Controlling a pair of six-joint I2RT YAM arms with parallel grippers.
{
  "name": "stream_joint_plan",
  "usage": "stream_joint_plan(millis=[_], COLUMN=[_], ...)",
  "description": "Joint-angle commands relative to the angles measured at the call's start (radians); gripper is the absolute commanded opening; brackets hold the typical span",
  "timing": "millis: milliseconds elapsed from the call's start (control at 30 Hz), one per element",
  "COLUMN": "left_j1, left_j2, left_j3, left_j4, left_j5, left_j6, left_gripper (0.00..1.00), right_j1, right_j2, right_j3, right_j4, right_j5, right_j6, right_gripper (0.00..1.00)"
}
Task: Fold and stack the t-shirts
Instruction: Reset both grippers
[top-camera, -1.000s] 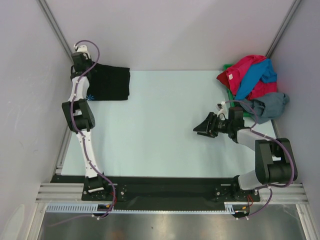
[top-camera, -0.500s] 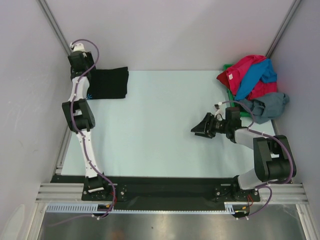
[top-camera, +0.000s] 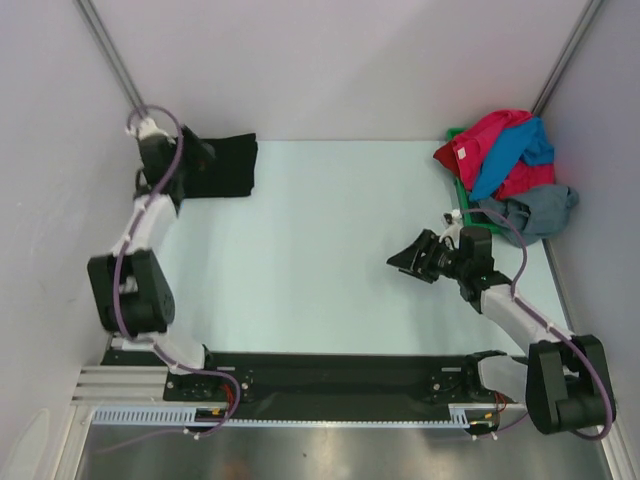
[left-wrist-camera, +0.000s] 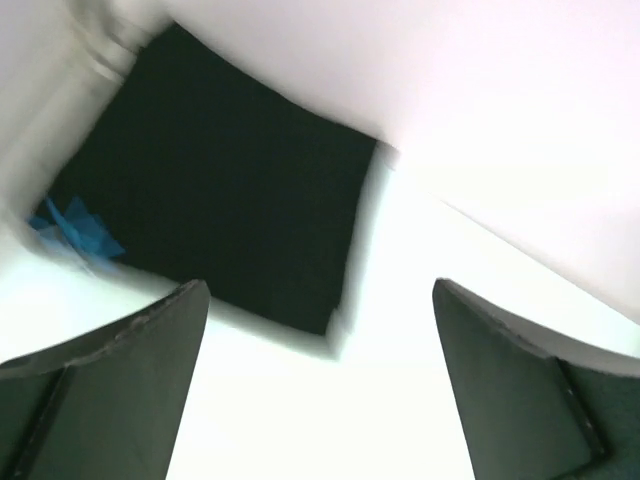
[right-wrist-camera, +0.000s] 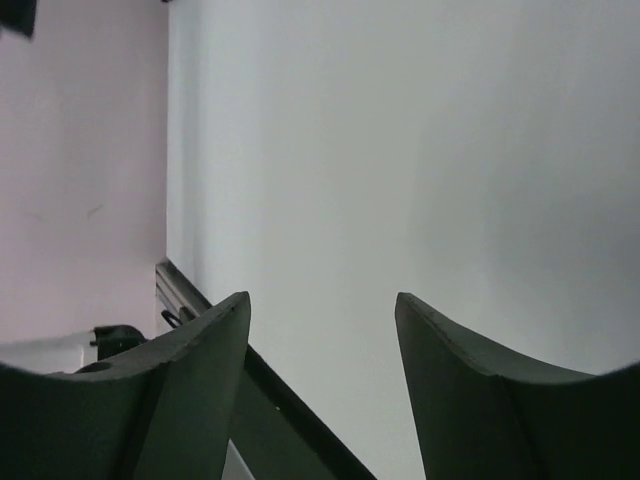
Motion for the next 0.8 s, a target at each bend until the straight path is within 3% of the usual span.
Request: stream_joint_plan(millis=[0,167,267,400,567,633,667,767], left_j1=[-0.124,-0.291,-0.334,-0.363,-0.362,-0.362,-0.362,-0.366], left_j2=[-0.244,-0.543,-0.743,-1.014,-1.292,-1.395,-1.421,-1.505], left_j3=[-0.416,-0.765,-0.961,-1.257,-1.457,-1.546,-1.583,-1.612], left_j4=[0.160,0.265,0.318,0.458,0.568,0.644,0.660,0.731], left_j5=[0.190,0.316,0.373,0.463,0.582,0.609,0.640,0.715], left_j6=[-0.243,-0.343,-0.410,-0.527,-0.656,-0.702,-0.740,-0.811], left_gripper=[1.00,1.00,1.00,1.00,1.00,1.00,1.00,1.00], right_j1=[0.003,-0.008,-0.027,-0.051,-0.070,-0.079,-0.091,-0.091], right_j2=[-0.100,-0.143,-0.162,-0.226,-0.274,-0.284,-0.290,-0.365], right_j3=[-0.049,-0.101,-0.185,-0.341,-0.512,-0.555,-0.617,-0.621], right_j4=[-0.036,-0.018,0.063,0.239,0.393,0.475,0.614,0.649], right_j5=[0.162,0.155,0.095,0.028,-0.021,-0.061,-0.108,-0.210], right_j6=[0.051,0.083,0.137,0.223,0.312,0.350,0.420,0.487], right_gripper=[0.67,0.71,0.72,0.84,1.00,1.00,1.00,1.00])
